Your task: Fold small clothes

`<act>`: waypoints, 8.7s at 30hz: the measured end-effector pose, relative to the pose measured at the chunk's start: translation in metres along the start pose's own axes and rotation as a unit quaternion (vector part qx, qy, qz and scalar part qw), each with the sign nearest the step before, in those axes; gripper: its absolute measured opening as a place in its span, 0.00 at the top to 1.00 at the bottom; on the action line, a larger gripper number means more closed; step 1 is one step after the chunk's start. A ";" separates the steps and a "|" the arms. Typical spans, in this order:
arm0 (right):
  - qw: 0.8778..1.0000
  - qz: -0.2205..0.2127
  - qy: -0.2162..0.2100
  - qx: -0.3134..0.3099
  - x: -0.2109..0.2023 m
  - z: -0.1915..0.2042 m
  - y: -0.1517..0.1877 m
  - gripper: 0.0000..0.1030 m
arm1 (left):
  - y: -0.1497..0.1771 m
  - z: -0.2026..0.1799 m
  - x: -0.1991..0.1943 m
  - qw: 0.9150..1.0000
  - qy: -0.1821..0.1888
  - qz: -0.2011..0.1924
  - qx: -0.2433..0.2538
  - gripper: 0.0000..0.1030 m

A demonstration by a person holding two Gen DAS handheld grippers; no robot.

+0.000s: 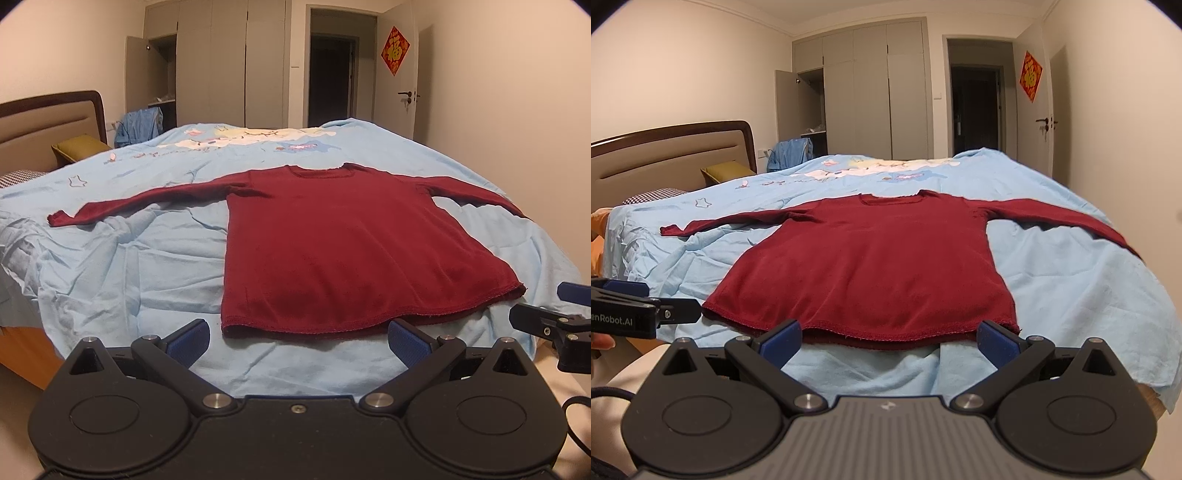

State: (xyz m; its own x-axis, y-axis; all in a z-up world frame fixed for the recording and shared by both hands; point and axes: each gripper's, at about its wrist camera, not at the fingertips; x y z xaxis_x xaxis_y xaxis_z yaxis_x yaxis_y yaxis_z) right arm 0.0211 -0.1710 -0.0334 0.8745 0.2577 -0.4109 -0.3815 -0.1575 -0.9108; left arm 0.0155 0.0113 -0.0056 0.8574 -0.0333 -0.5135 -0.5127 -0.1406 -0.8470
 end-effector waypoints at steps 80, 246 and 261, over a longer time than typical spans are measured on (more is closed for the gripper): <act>0.831 -0.107 0.213 0.502 0.278 -0.420 -0.025 0.06 | -0.121 -0.044 0.333 1.000 -0.022 0.008 -0.003 0.00; 0.998 0.033 -0.060 -0.010 0.275 -0.103 -0.101 0.00 | -0.167 0.282 0.209 0.929 -0.228 -0.026 -0.290 0.01; 0.998 0.055 -0.014 -0.027 0.277 -0.068 -0.070 0.00 | -0.183 0.346 0.240 0.868 -0.314 -0.066 -0.379 0.65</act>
State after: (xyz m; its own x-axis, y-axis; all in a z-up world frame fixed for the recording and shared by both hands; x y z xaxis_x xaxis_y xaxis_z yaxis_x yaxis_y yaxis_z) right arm 0.3109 -0.1530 -0.0808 0.8194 0.2630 -0.5094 -0.4568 -0.2373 -0.8573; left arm 0.3004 0.3718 -0.0213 0.5921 0.5446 -0.5941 -0.0322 -0.7206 -0.6926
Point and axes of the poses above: each gripper's, at about its wrist camera, not at the fingertips, and x roughly the way its jaws point, z to its left, y to its underside, and after that the axes turned 8 degrees about -x, right-handed
